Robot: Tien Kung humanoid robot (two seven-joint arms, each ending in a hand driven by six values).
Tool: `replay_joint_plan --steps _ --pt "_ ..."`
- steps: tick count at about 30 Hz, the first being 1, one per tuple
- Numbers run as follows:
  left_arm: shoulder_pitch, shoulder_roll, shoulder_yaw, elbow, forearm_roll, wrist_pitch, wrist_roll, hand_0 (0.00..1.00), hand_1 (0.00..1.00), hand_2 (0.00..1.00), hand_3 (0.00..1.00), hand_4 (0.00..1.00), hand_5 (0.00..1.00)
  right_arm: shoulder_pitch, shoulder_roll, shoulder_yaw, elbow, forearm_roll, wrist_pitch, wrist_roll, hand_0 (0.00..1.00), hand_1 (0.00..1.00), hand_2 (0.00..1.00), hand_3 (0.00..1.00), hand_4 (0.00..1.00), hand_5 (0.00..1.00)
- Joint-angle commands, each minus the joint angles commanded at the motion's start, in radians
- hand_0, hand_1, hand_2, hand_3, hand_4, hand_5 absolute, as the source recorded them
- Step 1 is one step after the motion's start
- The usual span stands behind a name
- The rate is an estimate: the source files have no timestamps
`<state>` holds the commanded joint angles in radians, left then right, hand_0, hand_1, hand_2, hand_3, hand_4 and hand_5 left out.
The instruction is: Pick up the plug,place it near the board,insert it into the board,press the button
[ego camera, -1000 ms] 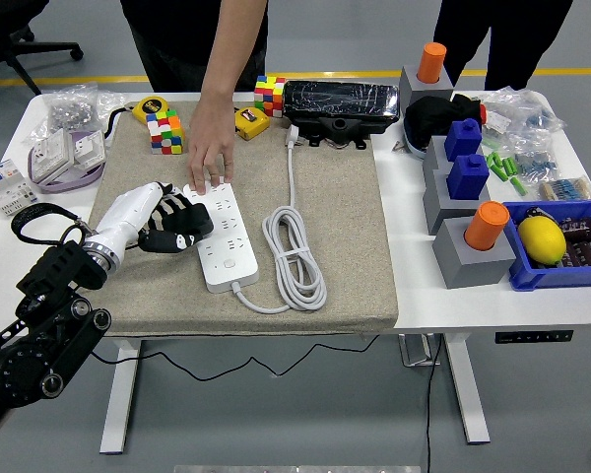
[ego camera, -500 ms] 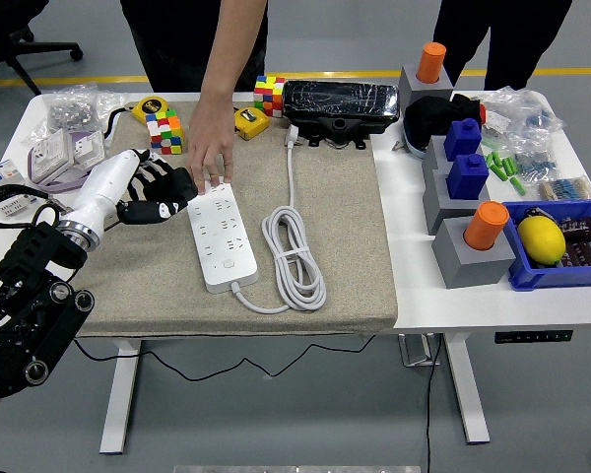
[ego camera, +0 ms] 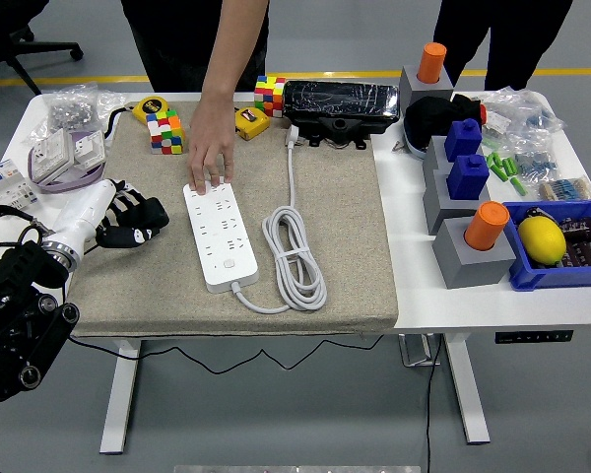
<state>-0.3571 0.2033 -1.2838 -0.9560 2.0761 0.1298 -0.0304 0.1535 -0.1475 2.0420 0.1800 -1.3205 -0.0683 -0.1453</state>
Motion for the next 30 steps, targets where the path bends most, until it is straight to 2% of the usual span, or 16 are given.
replay_joint_plan --steps 3,7,9,15,28,29,30 --pt "0.001 0.002 0.007 -0.001 -0.018 -0.018 -0.007 0.285 0.438 0.441 0.487 0.748 0.129 0.001 0.000 -0.001 0.000 0.000 0.000 0.000 0.822 0.762 0.751 0.791 0.998 0.998" --pt "0.002 0.008 0.023 -0.013 -0.044 -0.082 -0.014 0.303 0.448 0.452 0.486 0.744 0.127 0.004 0.001 -0.003 0.000 0.003 0.000 0.001 0.820 0.761 0.751 0.791 0.998 0.998" --pt "0.002 0.010 0.031 -0.017 -0.054 -0.094 -0.018 0.303 0.448 0.452 0.486 0.744 0.127 0.004 0.001 -0.003 0.000 0.003 0.000 0.001 0.820 0.761 0.751 0.791 0.998 0.998" --pt "-0.001 0.008 0.032 -0.017 -0.047 -0.080 -0.019 0.310 0.456 0.462 0.485 0.749 0.134 0.003 0.000 -0.004 0.000 0.004 0.000 0.001 0.821 0.761 0.751 0.791 0.998 0.998" --pt "0.008 0.009 0.040 -0.011 -0.031 -0.088 -0.017 0.321 0.491 0.481 0.503 0.767 0.147 -0.001 -0.002 -0.006 0.000 0.008 -0.002 0.001 0.820 0.761 0.751 0.791 0.998 0.998" --pt "0.008 0.010 0.040 -0.012 -0.030 -0.090 -0.017 0.377 0.588 0.587 0.567 0.808 0.159 -0.002 -0.002 -0.005 0.000 0.008 -0.002 0.001 0.820 0.761 0.751 0.791 0.998 0.998" --pt "0.008 0.010 0.039 -0.013 -0.028 -0.093 -0.017 0.377 0.588 0.587 0.567 0.808 0.159 -0.003 -0.002 -0.005 0.000 0.007 -0.002 0.001 0.820 0.761 0.751 0.791 0.998 0.998"
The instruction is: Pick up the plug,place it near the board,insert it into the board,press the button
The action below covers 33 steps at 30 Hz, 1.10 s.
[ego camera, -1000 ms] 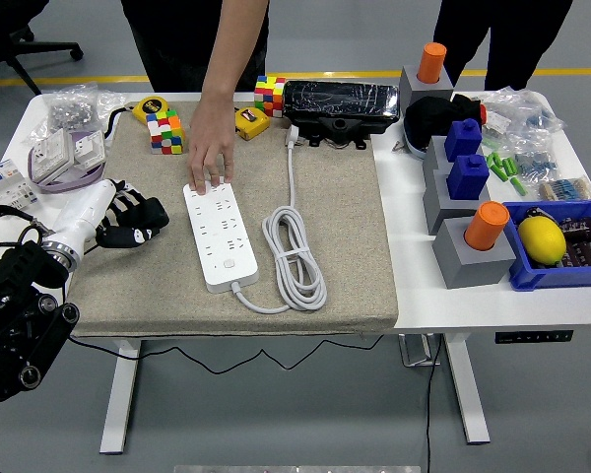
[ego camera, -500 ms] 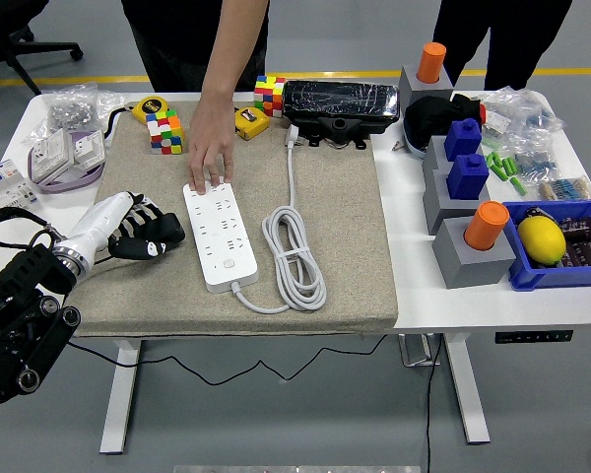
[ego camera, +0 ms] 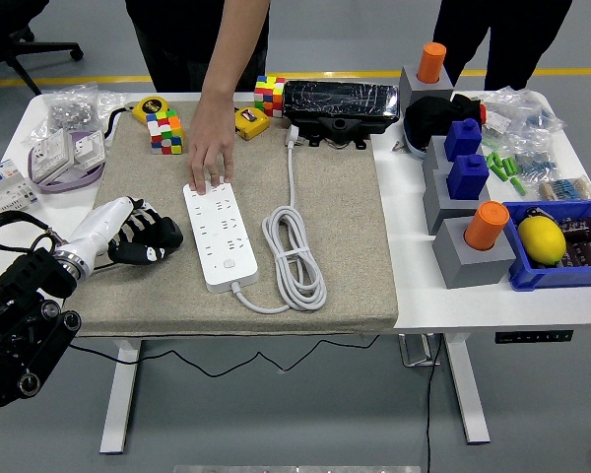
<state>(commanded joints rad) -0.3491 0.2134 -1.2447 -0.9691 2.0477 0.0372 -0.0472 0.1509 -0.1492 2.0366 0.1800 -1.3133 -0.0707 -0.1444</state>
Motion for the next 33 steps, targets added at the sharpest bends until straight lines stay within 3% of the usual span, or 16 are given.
replay_joint_plan --steps 4,5,10,11,22,23,28,29,33 --pt "-0.001 0.003 -0.008 -0.008 0.006 -0.020 -0.001 0.377 0.588 0.587 0.567 0.808 0.159 -0.002 0.002 0.000 0.000 -0.002 0.001 0.000 0.820 0.761 0.751 0.791 0.998 0.998" --pt "-0.001 0.003 -0.010 -0.010 0.006 -0.021 -0.002 0.702 0.816 0.805 0.796 0.998 0.267 -0.003 0.002 -0.001 0.000 -0.002 0.001 0.000 0.820 0.761 0.751 0.791 0.998 0.998" --pt "-0.005 0.009 -0.016 -0.031 0.006 -0.012 -0.008 0.702 0.816 0.805 0.796 0.998 0.267 -0.003 0.002 -0.001 0.000 -0.003 0.001 -0.001 0.820 0.761 0.751 0.791 0.998 0.998" --pt "-0.006 0.009 -0.017 -0.036 0.005 -0.012 -0.009 0.876 0.978 0.979 0.937 0.998 0.330 -0.002 0.002 -0.001 0.000 -0.003 0.000 0.000 0.821 0.761 0.748 0.790 0.998 0.998" --pt "-0.007 0.015 -0.029 -0.079 -0.005 -0.064 -0.001 0.926 0.998 0.994 0.955 0.998 0.369 0.002 0.000 -0.003 0.000 0.002 -0.002 -0.002 0.820 0.761 0.747 0.790 0.998 0.998" --pt "-0.006 0.015 -0.031 -0.084 -0.009 -0.067 -0.001 0.974 0.998 0.998 0.970 0.998 0.736 0.002 0.000 -0.003 0.000 0.002 -0.002 -0.002 0.820 0.761 0.746 0.790 0.998 0.998" --pt "0.023 -0.003 -0.074 -0.136 -0.154 -0.043 -0.032 0.974 0.998 0.998 0.970 0.998 0.736 0.006 0.003 -0.002 0.000 0.001 -0.001 0.000 0.820 0.761 0.746 0.790 0.998 0.998" --pt "0.031 -0.008 -0.084 -0.146 -0.193 -0.035 -0.041 0.998 0.998 0.998 0.985 0.998 0.998 0.007 0.003 -0.003 0.000 0.002 0.000 0.001 0.820 0.760 0.746 0.790 0.998 0.998" --pt "0.059 -0.034 -0.123 -0.173 -0.348 0.000 -0.099 0.998 0.998 0.998 0.985 0.998 0.998 0.006 0.008 -0.001 0.000 -0.001 0.000 0.000 0.820 0.760 0.746 0.790 0.998 0.998"
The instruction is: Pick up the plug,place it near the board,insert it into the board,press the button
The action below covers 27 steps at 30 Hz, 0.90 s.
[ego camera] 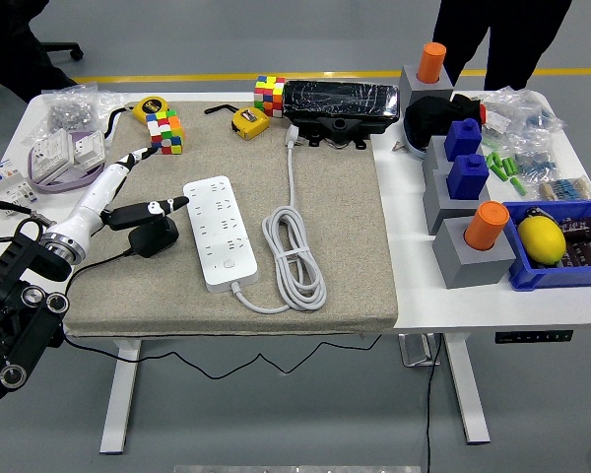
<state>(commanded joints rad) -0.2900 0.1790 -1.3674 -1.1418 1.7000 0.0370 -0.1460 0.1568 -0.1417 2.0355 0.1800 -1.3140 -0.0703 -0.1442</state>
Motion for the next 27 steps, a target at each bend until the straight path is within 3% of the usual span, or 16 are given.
replay_joint_plan --steps 10,13,14,19,20,23,27 --pt "0.037 -0.037 -0.104 -0.004 -0.402 -0.078 -0.053 0.995 0.998 0.978 0.960 0.998 0.998 0.000 0.007 -0.004 0.000 0.000 0.002 0.001 0.820 0.760 0.745 0.790 0.998 0.998" --pt "0.050 -0.048 -0.137 0.007 -0.481 -0.096 -0.056 0.995 0.998 0.978 0.960 0.998 0.998 0.001 0.011 -0.009 0.000 0.002 0.002 0.000 0.820 0.760 0.745 0.790 0.998 0.998" --pt "0.059 -0.052 -0.152 0.011 -0.504 -0.105 -0.052 0.864 0.852 0.830 0.833 0.998 0.998 0.001 0.014 -0.010 0.000 -0.002 0.003 -0.001 0.820 0.760 0.745 0.790 0.998 0.998" --pt "0.097 -0.066 -0.194 -0.001 -0.530 -0.119 -0.040 0.864 0.852 0.830 0.833 0.998 0.998 0.001 0.026 -0.012 0.000 -0.010 0.005 -0.002 0.820 0.760 0.745 0.790 0.998 0.998" --pt "0.102 -0.068 -0.200 -0.005 -0.525 -0.119 -0.038 0.790 0.797 0.778 0.794 0.998 0.998 0.001 0.028 -0.011 0.000 -0.013 0.006 -0.002 0.820 0.760 0.745 0.790 0.998 0.998" --pt "0.123 -0.079 -0.224 -0.024 -0.506 -0.121 -0.029 0.790 0.797 0.778 0.794 0.998 0.998 -0.002 0.037 -0.006 0.000 -0.021 0.007 -0.002 0.820 0.760 0.745 0.790 0.998 0.998" --pt "0.152 -0.110 -0.255 -0.050 -0.495 -0.133 -0.019 0.779 0.791 0.773 0.790 0.998 0.998 -0.012 0.055 -0.023 0.000 -0.014 0.010 0.001 0.821 0.760 0.745 0.789 0.998 0.998"
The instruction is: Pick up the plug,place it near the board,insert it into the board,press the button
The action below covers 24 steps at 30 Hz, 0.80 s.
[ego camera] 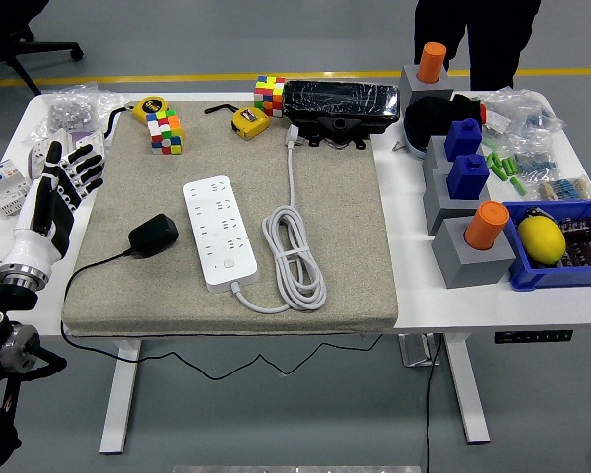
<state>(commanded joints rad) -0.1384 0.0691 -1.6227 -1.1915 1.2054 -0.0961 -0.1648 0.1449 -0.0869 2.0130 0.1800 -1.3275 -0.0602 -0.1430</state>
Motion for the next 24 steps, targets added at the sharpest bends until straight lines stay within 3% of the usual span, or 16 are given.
replay_joint_plan --steps 7,22,23,24 --pt "0.040 -0.027 0.011 -0.032 0.042 0.008 0.009 0.776 0.790 0.774 0.790 0.998 0.998 -0.016 0.023 -0.048 0.000 0.020 0.007 -0.005 0.823 0.761 0.744 0.789 0.998 0.998" --pt "0.070 -0.021 0.034 -0.066 0.105 0.049 -0.001 0.766 0.781 0.763 0.776 0.998 0.998 -0.051 0.035 -0.058 0.000 0.014 0.013 -0.004 0.821 0.760 0.745 0.790 0.998 0.998" --pt "0.074 -0.019 0.038 -0.066 0.117 0.051 0.002 0.763 0.780 0.761 0.774 0.998 0.852 -0.054 0.034 -0.052 0.000 0.008 0.013 -0.004 0.821 0.760 0.745 0.790 0.998 0.998" --pt "0.075 -0.018 0.039 -0.066 0.125 0.053 0.004 0.763 0.780 0.761 0.774 0.998 0.852 -0.055 0.034 -0.051 0.000 0.007 0.014 -0.003 0.821 0.760 0.745 0.790 0.998 0.998"
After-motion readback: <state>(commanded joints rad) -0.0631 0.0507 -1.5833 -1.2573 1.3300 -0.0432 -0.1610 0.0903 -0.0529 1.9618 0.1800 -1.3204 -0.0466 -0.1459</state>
